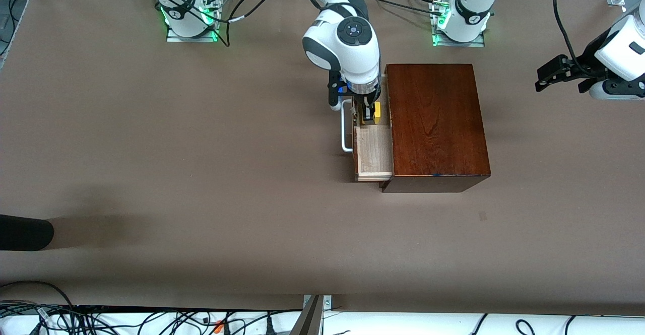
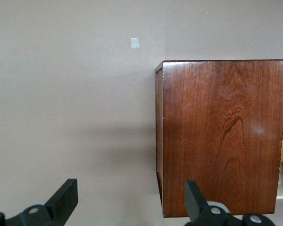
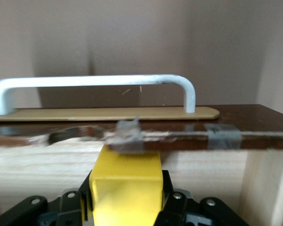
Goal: Open drawer, take yellow block, close drawer
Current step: 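Close the right gripper on the yellow cube, then lift the yellow cube out with the right gripper while the left gripper returns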
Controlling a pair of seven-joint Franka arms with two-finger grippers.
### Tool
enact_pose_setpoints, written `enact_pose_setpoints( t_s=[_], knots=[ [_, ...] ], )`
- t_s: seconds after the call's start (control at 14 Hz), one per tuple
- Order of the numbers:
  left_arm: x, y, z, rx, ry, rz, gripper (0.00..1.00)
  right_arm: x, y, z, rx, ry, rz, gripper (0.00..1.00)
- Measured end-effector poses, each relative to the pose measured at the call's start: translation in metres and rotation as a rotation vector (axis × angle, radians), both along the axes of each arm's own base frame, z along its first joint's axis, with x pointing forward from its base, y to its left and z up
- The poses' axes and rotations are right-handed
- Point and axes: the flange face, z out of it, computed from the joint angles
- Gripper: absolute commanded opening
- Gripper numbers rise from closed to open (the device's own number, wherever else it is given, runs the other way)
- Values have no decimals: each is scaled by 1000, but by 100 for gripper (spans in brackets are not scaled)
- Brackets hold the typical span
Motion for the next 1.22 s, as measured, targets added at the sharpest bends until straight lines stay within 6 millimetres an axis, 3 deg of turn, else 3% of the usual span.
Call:
enact_pose_setpoints(
  t_s=[0.29, 0.5, 0.64, 0.86, 1.0, 1.22],
  knots=[
    [0, 0, 0, 0, 0, 0, 100, 32, -35, 98, 55, 77, -45, 0],
    [0, 0, 0, 0, 0, 0, 100, 45, -79, 144, 7, 88, 121, 0],
    [0, 0, 0, 0, 0, 0, 100, 63, -120, 153, -51, 107, 295, 0],
    [0, -5, 0, 0, 0, -14, 100, 117, -211, 154, -80, 110, 549, 0],
    [-1, -26, 0, 2, 2, -55, 100, 150, -283, 146, -91, 106, 710, 0],
    [-6, -86, -9, -23, 30, -162, 100, 179, -386, 126, -105, 111, 959, 0]
  ],
)
